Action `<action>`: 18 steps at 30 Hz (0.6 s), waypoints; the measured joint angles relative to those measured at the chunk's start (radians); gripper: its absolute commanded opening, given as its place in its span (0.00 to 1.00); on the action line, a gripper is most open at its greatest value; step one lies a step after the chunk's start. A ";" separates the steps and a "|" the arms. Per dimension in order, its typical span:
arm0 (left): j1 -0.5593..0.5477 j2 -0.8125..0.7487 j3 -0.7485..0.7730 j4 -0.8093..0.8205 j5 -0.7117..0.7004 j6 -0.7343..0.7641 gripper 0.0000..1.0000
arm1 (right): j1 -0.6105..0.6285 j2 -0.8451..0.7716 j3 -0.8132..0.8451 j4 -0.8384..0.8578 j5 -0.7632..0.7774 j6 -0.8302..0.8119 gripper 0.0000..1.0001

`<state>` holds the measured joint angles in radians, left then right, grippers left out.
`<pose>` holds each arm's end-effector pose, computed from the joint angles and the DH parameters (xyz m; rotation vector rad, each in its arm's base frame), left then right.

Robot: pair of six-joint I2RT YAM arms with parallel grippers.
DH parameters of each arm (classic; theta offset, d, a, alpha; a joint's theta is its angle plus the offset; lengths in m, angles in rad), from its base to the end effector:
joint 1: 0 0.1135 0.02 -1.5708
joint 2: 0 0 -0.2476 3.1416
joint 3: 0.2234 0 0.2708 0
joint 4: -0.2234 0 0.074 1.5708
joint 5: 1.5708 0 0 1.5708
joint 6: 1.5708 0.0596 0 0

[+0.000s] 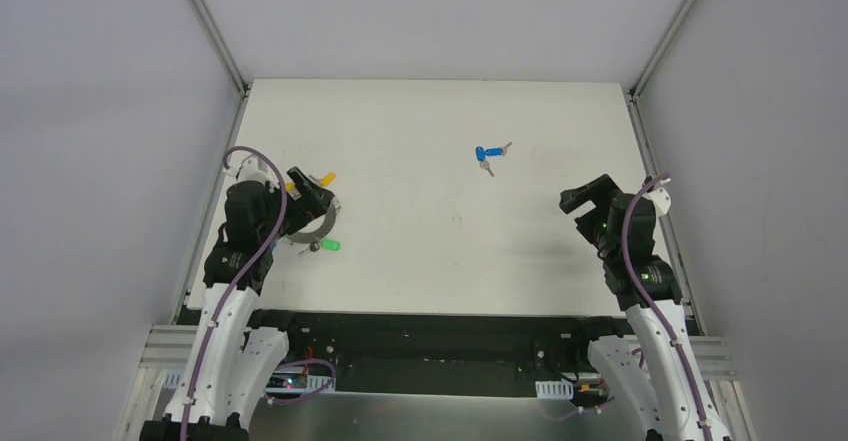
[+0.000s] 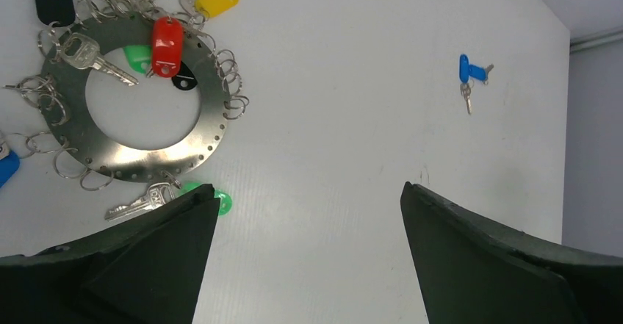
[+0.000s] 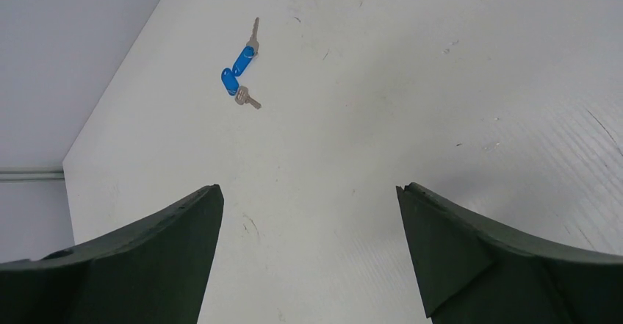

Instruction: Remove the keys from the keyring

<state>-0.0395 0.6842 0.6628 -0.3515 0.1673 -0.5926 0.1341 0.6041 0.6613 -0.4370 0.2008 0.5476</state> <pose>0.2165 -0.0185 0.2760 -0.4315 1.9354 -0.5778 0.1992 0.0149 0.2800 0.5297 1.8779 0.2561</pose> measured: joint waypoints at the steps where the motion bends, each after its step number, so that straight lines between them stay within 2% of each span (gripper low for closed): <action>1: 0.000 -0.016 -0.002 -0.005 -0.016 -0.010 1.00 | 0.000 0.000 0.000 -0.006 0.005 0.006 0.99; 7: 0.000 -0.061 -0.023 -0.043 -0.088 -0.075 1.00 | 0.000 0.011 0.000 -0.027 0.012 0.049 0.99; 18: -0.022 0.206 -0.015 -0.103 -0.092 -0.098 1.00 | 0.000 0.046 0.000 -0.043 0.045 0.058 0.99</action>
<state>-0.0612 0.8906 0.6479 -0.4545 0.0753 -0.6903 0.1341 0.6498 0.6613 -0.4801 0.2462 0.6060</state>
